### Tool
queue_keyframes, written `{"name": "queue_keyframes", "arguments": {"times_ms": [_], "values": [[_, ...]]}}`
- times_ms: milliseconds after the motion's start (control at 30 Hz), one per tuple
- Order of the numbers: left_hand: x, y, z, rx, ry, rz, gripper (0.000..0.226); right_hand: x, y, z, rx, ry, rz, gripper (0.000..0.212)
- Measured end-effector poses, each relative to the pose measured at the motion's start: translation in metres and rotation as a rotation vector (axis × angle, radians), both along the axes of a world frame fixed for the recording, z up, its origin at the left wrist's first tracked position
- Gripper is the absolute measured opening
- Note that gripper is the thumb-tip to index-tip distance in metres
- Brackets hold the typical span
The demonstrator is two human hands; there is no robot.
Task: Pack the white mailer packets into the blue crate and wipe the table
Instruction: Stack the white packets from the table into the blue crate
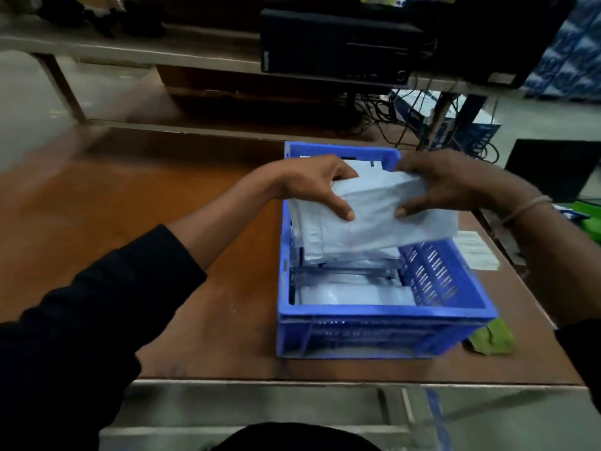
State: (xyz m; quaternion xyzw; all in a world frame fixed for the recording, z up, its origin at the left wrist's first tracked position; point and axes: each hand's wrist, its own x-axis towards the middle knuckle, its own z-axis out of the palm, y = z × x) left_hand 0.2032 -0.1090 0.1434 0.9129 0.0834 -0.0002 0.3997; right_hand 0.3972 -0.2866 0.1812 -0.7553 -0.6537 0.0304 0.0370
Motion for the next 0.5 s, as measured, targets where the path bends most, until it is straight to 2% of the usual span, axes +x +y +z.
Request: {"name": "queue_keyframes", "arguments": {"times_ms": [67,133,233,333,500], "values": [[0.006,-0.013,-0.009,0.011,0.059,-0.023,0.039,0.008,-0.016,-0.004,-0.143,0.102,0.001,0.040],[0.010,-0.026,-0.021,0.064,0.109,-0.029,0.043,0.010,-0.027,-0.016,-0.265,0.168,0.018,0.034],[0.011,-0.040,-0.045,0.272,0.203,-0.033,0.047,0.010,-0.030,-0.052,-0.377,0.194,0.067,0.030],[0.009,-0.053,-0.072,0.401,0.326,-0.088,0.042,0.006,-0.027,-0.087,-0.483,0.206,0.122,0.018],[0.010,-0.066,-0.098,0.589,0.386,-0.071,0.048,0.002,-0.021,-0.116,-0.484,0.089,0.098,0.038]]}}
